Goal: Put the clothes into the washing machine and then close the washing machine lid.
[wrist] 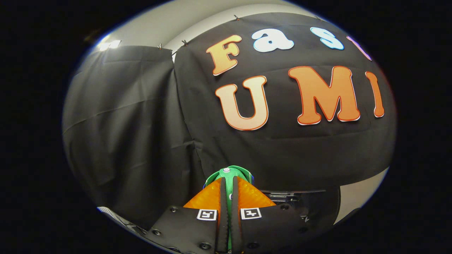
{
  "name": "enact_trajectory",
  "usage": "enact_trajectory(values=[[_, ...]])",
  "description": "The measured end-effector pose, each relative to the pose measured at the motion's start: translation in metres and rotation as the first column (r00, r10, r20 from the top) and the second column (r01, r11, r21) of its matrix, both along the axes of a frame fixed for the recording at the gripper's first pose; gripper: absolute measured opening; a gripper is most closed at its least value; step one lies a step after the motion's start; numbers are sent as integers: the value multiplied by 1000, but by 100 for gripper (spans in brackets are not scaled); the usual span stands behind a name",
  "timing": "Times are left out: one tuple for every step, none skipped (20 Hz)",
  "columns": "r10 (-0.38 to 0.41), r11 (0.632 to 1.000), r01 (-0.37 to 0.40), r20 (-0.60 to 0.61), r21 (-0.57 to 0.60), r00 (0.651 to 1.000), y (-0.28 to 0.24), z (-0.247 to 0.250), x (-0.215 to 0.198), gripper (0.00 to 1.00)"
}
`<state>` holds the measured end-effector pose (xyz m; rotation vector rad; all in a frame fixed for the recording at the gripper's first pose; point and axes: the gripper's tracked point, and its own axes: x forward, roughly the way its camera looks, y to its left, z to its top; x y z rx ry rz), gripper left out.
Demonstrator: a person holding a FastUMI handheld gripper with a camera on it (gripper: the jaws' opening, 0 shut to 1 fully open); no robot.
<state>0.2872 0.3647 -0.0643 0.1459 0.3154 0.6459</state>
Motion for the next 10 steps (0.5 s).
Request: enact_trajectory(values=[[4, 1000, -4, -23, 7, 1000, 5, -11, 2, 12], [-2, 1000, 2, -41, 4, 999, 10, -21, 6, 11], [-11, 1000, 10, -61, -8, 998, 11, -37, 9, 11], [-20, 1000, 18, -79, -24, 997, 12, -55, 9, 11], [-29, 998, 24, -93, -54, 995, 11, -72, 9, 11], [-29, 996, 19, -115, -82, 993, 9, -90, 6, 11], [-28, 995, 14, -144, -99, 989, 8, -109, 3, 11], [-31, 994, 12, -177, -105, 984, 8, -128, 2, 11], [-38, 993, 13, -207, -120, 978, 7, -150, 1, 11], [-56, 990, 24, -234, -137, 971, 5, -172, 1, 11]])
